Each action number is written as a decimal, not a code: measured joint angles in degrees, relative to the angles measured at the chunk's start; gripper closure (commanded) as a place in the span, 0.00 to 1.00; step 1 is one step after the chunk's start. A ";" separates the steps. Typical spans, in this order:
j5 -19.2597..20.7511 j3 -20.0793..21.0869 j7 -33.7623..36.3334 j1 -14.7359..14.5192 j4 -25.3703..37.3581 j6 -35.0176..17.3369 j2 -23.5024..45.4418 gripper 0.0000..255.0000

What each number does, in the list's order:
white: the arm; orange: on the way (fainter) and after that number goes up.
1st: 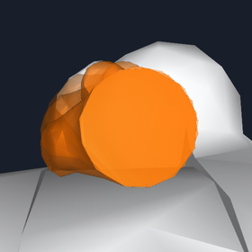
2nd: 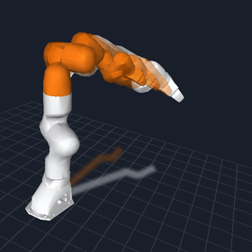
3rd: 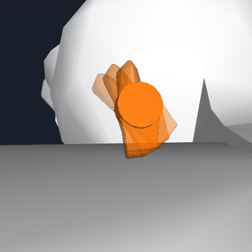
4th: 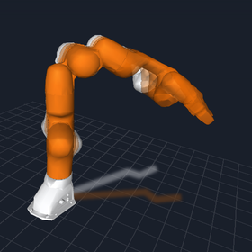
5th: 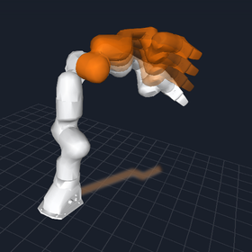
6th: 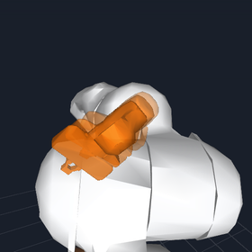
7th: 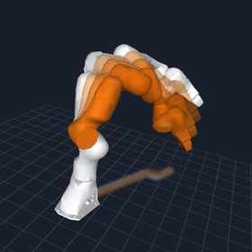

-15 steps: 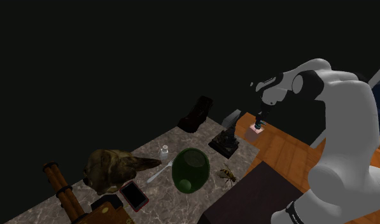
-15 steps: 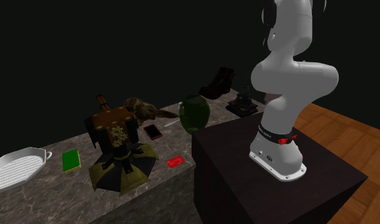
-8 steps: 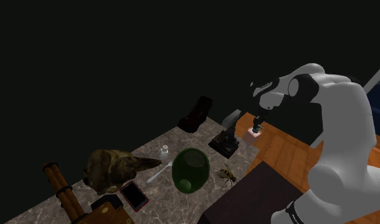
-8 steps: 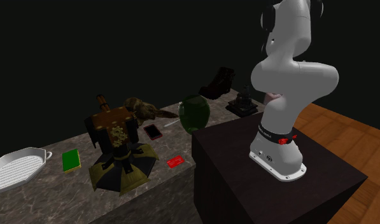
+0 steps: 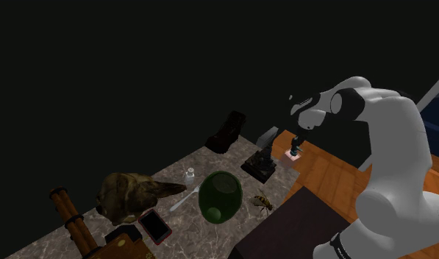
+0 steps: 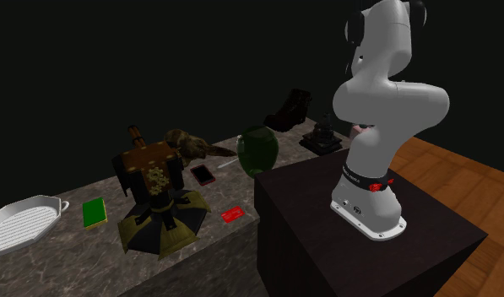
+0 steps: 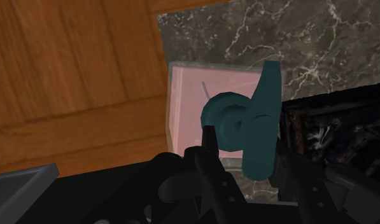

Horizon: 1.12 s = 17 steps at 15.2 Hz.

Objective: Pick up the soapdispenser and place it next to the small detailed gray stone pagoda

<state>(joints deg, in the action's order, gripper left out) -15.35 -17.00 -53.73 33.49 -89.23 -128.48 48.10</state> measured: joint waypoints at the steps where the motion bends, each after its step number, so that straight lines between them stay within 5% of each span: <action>1: 0.00 0.00 0.00 0.00 0.00 -0.01 0.00 1.00; 2: 0.00 0.00 0.00 0.00 0.00 -0.01 0.01 0.00; 17: 1.22 -1.08 0.72 -0.62 0.76 4.80 -4.13 0.00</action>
<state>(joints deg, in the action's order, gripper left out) -14.13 -18.09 -53.02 32.87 -88.47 -123.68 43.98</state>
